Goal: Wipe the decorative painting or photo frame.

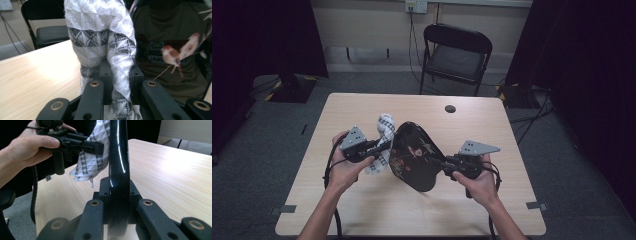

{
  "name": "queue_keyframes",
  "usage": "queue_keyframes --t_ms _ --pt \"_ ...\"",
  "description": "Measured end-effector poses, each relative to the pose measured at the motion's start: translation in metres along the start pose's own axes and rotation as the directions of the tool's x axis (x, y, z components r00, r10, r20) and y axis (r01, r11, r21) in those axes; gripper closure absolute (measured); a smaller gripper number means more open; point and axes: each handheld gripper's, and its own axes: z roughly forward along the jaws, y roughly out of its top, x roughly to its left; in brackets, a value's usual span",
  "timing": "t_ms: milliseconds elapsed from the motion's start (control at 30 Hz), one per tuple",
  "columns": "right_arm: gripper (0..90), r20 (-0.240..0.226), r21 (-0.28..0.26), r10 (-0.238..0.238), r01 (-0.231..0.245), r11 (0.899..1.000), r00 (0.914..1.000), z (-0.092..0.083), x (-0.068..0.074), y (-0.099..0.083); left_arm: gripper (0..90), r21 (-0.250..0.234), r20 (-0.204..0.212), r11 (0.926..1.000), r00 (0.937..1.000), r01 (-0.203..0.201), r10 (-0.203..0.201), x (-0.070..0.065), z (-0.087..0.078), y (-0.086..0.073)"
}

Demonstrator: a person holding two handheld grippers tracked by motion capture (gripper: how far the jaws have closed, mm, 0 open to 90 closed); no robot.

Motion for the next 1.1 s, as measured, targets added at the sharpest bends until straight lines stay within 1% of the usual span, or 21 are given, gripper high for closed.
queue_keyframes --t_ms 67,133,167,200,267,300,400,467,500,567,600,633,700,733,800,833,867,933,967,1033,1100 --pt "80.9 0.000 0.000 0.000 0.000 1.000 1.0000 0.000 0.000 0.000 78.5 -0.007 0.010 0.9999 0.9999 -0.009 0.009 -0.003 0.000 0.002" --pt "81.0 -0.001 -0.001 0.000 0.000 1.000 1.0000 0.000 0.000 0.000 78.4 -0.019 0.033 0.9997 0.9993 -0.017 0.018 -0.009 0.001 0.005" --pt "81.0 -0.001 0.000 0.001 -0.001 1.000 1.0000 0.000 0.000 0.000 78.4 -0.024 0.039 0.9992 0.9987 -0.032 0.033 -0.013 0.002 0.007" --pt "81.0 -0.001 -0.001 0.000 0.000 1.000 1.0000 0.000 0.000 0.000 78.4 -0.033 0.049 0.9988 0.9981 -0.035 0.037 -0.017 0.003 0.009" --pt "81.0 0.000 0.000 -0.001 0.001 1.000 1.0000 0.000 0.000 0.000 78.3 -0.042 0.067 0.9974 0.9959 -0.058 0.061 -0.027 0.005 0.014" --pt "81.0 0.000 0.001 -0.004 0.004 1.000 1.0000 0.000 0.000 0.000 78.2 -0.042 0.064 0.9966 0.9953 -0.071 0.074 -0.033 0.006 0.016" --pt "81.0 0.002 0.002 -0.004 0.004 1.000 1.0000 0.000 0.001 0.000 78.1 -0.055 0.095 0.9933 0.9897 -0.102 0.107 -0.045 0.009 0.022" --pt "81.1 0.003 0.003 -0.005 0.005 1.000 1.0000 0.000 0.001 0.000 78.0 -0.055 0.120 0.9918 0.9853 -0.116 0.122 -0.051 0.012 0.023" --pt "81.1 0.003 0.003 -0.005 0.005 1.000 1.0000 0.000 0.001 0.000 78.0 -0.051 0.122 0.9917 0.9849 -0.117 0.123 -0.051 0.013 0.022" --pt "81.0 0.003 0.001 -0.002 0.002 1.000 1.0000 0.000 0.000 0.000 78.2 -0.049 0.123 0.9947 0.9878 -0.090 0.096 -0.048 0.013 0.022" --pt "81.0 0.003 0.000 -0.002 0.002 1.000 1.0000 0.000 0.000 0.000 78.2 -0.045 0.112 0.9957 0.9900 -0.081 0.086 -0.045 0.012 0.022" --pt "81.0 0.003 0.000 -0.002 0.002 1.000 1.0000 0.000 0.001 0.000 78.2 -0.044 0.086 0.9964 0.9934 -0.073 0.076 -0.041 0.010 0.022" --pt "81.0 0.003 0.000 -0.003 0.003 1.000 1.0000 0.000 0.001 0.000 78.2 -0.044 0.039 0.9979 0.9980 -0.047 0.049 -0.031 0.005 0.021" --pt "81.0 0.002 0.000 -0.003 0.003 1.000 1.0000 0.000 0.001 0.000 78.2 -0.039 0.021 0.9988 0.9993 -0.031 0.031 -0.026 0.003 0.020" --pt "81.0 0.002 0.001 -0.004 0.004 1.000 1.0000 0.000 0.001 0.000 78.2 -0.027 -0.014 0.9995 0.9998 -0.016 0.016 -0.017 0.000 0.015" --pt "81.0 0.002 0.001 -0.003 0.003 1.000 1.0000 0.000 0.001 0.000 78.1 -0.019 -0.018 0.9998 0.9998 -0.009 0.008 -0.014 -0.001 0.012" --pt "81.0 0.002 0.000 -0.003 0.003 1.000 1.0000 0.000 0.001 0.000 78.1 -0.013 -0.011 0.9999 0.9999 0.002 -0.002 -0.012 0.000 0.010" --pt "81.0 0.002 0.001 -0.003 0.003 1.000 1.0000 0.000 0.001 0.000 78.0 -0.005 -0.002 1.0000 1.0000 0.005 -0.005 -0.012 0.001 0.006" --pt "81.0 0.002 0.000 -0.003 0.003 1.000 1.0000 0.000 0.001 0.000 78.0 -0.006 0.004 1.0000 1.0000 0.002 -0.002 -0.013 0.002 0.007" --pt "81.0 0.002 0.001 -0.002 0.002 1.000 1.0000 0.000 0.000 0.000 77.9 -0.011 0.019 0.9997 0.9996 -0.020 0.020 -0.017 0.004 0.008" --pt "81.0 0.002 -0.001 -0.001 0.001 1.000 1.0000 0.000 0.000 0.000 77.8 -0.017 0.039 0.9993 0.9987 -0.033 0.033 -0.024 0.006 0.009"
